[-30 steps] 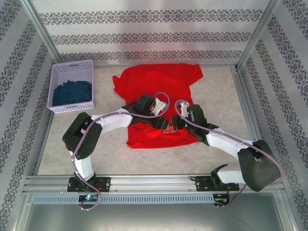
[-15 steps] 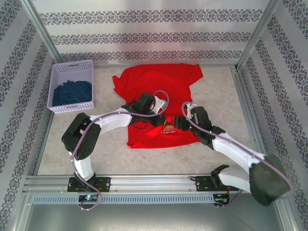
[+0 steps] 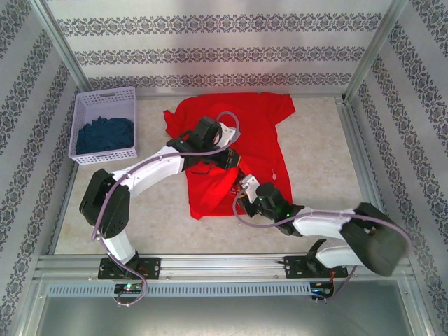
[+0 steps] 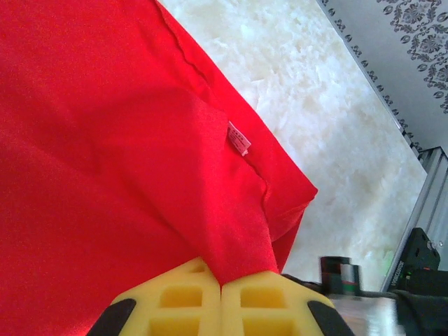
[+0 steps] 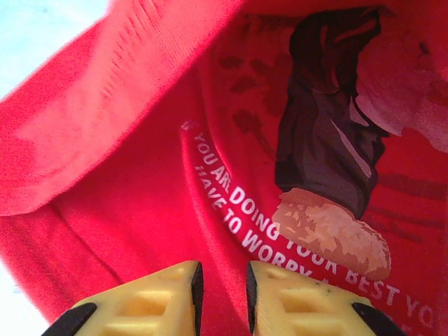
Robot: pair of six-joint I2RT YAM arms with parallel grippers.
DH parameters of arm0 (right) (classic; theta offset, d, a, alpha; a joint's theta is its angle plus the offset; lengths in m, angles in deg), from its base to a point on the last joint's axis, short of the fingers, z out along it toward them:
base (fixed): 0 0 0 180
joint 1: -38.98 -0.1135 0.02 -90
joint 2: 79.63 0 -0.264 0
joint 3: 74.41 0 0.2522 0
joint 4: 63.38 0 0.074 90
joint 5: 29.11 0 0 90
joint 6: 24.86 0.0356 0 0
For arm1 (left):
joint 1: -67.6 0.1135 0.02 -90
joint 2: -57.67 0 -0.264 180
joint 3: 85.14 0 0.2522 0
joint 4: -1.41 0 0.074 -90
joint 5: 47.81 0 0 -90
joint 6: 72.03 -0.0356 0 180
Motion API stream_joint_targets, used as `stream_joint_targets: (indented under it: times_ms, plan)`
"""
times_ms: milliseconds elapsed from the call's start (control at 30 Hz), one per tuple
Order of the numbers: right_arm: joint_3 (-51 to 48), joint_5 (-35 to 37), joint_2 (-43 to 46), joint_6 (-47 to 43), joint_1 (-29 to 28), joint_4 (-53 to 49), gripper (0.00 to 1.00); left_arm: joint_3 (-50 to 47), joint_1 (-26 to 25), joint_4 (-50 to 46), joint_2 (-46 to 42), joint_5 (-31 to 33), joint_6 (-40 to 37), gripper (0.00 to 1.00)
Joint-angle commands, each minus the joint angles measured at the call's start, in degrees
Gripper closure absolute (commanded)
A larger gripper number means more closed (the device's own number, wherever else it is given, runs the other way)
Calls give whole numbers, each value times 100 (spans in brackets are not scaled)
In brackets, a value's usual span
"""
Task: Fold the inside-out t-shirt
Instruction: Turn the T-shirt inside out at the center of the table.
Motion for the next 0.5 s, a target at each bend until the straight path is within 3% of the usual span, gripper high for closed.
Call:
stream_joint_targets:
  times_ms: [0,233,467]
  plan:
    - [111,480,-642,-520,-56,1312,76,256,72,-523,-206,7,-72,100]
    - [551,1203,-1609,-651,21,1716,79,497,81,-874,-321,15,-195,100]
    - [910,1481,-1741,-209,271,1527,80,635,81,-1052,-648,-201,-241,100]
